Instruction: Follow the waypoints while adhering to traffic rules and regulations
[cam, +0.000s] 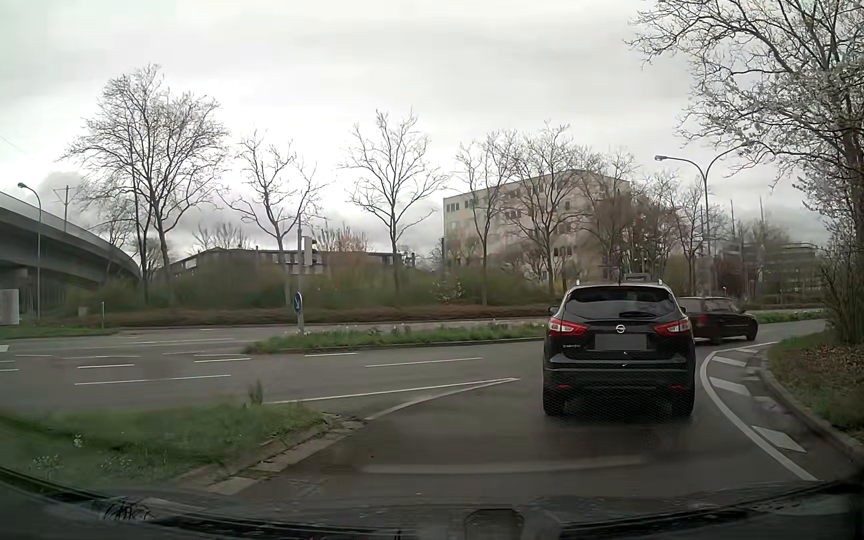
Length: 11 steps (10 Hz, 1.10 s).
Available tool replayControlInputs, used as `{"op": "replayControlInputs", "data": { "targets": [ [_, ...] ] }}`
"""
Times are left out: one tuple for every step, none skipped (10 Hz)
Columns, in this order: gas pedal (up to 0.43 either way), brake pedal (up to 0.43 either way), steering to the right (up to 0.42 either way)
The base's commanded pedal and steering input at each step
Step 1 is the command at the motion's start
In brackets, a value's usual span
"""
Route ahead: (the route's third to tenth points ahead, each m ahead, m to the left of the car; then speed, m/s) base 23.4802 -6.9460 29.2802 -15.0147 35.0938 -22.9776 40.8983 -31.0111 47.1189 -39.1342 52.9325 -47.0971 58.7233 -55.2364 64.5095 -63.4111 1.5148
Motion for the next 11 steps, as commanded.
{"op": "replayControlInputs", "data": {
  "targets": [
    [0.177, 0.0, 0.138],
    [0.209, 0.0, 0.14],
    [0.22, 0.0, 0.14],
    [0.228, 0.0, 0.14],
    [0.248, 0.0, 0.14],
    [0.268, 0.0, 0.14],
    [0.28, 0.0, 0.14],
    [0.299, 0.0, 0.142],
    [0.311, 0.0, 0.144],
    [0.331, 0.0, 0.147],
    [0.339, 0.0, 0.149]
  ]
}}
